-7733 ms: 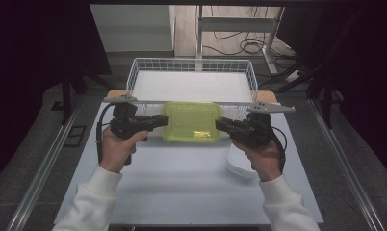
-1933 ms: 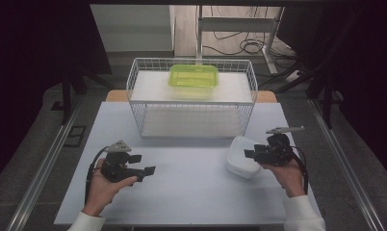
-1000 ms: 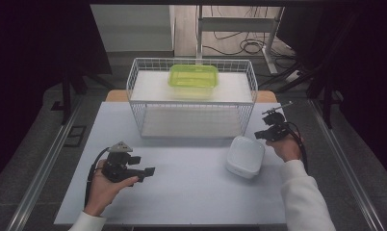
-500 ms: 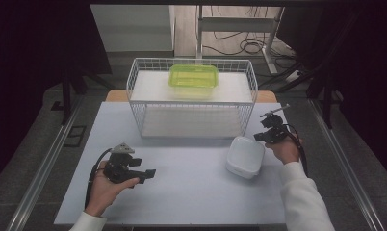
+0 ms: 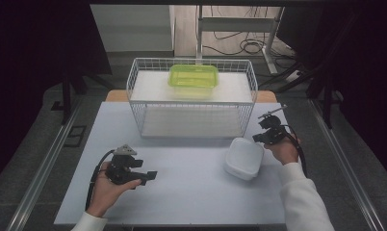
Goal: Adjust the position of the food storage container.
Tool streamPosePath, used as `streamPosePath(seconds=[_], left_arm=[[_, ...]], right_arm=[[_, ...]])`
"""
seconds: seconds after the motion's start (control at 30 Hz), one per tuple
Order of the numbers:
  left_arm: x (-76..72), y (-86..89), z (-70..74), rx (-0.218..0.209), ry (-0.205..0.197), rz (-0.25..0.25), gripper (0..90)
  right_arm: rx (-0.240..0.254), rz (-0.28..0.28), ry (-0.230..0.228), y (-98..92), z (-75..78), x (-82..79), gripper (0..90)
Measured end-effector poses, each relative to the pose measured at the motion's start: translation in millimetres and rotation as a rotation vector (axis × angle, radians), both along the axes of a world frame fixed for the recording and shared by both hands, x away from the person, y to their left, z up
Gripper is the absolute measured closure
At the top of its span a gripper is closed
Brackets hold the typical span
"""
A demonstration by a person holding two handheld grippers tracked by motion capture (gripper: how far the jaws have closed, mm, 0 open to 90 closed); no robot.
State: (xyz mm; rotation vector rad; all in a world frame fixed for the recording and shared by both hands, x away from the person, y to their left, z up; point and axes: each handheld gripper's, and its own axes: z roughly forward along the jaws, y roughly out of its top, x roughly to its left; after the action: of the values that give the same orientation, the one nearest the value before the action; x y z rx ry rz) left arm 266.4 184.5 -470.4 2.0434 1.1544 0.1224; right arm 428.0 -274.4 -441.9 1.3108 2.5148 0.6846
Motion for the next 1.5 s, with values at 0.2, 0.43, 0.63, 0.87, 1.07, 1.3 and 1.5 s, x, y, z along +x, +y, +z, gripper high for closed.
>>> streamPosePath(seconds=[0.2,0.43,0.63,0.87,1.07,1.3,1.5], left_arm=[[-0.7,-0.4,0.0,-0.005,0.003,-0.003,23.8],[-1.5,-1.5,-0.5,-0.008,-0.003,-0.004,24.0],[-1.6,-4.7,-2.2,-0.003,0.000,-0.010,24.1],[-2.3,-7.2,-3.0,-0.002,0.004,-0.018,24.1],[-2.3,-7.4,-3.8,0.002,0.007,-0.022,24.1],[-2.7,-7.6,-4.3,0.003,0.007,-0.022,24.2],[-2.4,-7.9,-5.1,0.003,0.010,-0.024,24.2]], right_arm=[[-0.019,0.029,0.011,8.8,0.4,-12.2,89.3],[-0.014,0.061,0.047,19.2,-8.4,-31.4,89.3],[0.000,0.074,0.062,27.0,-12.2,-51.8,89.3],[0.019,0.086,0.066,36.8,-13.8,-68.4,89.3],[0.016,0.114,0.070,48.6,-14.2,-83.1,89.3],[0.043,0.138,0.077,54.7,-16.1,-91.3,89.2],[0.045,0.163,0.080,61.1,-16.7,-97.4,89.3]])
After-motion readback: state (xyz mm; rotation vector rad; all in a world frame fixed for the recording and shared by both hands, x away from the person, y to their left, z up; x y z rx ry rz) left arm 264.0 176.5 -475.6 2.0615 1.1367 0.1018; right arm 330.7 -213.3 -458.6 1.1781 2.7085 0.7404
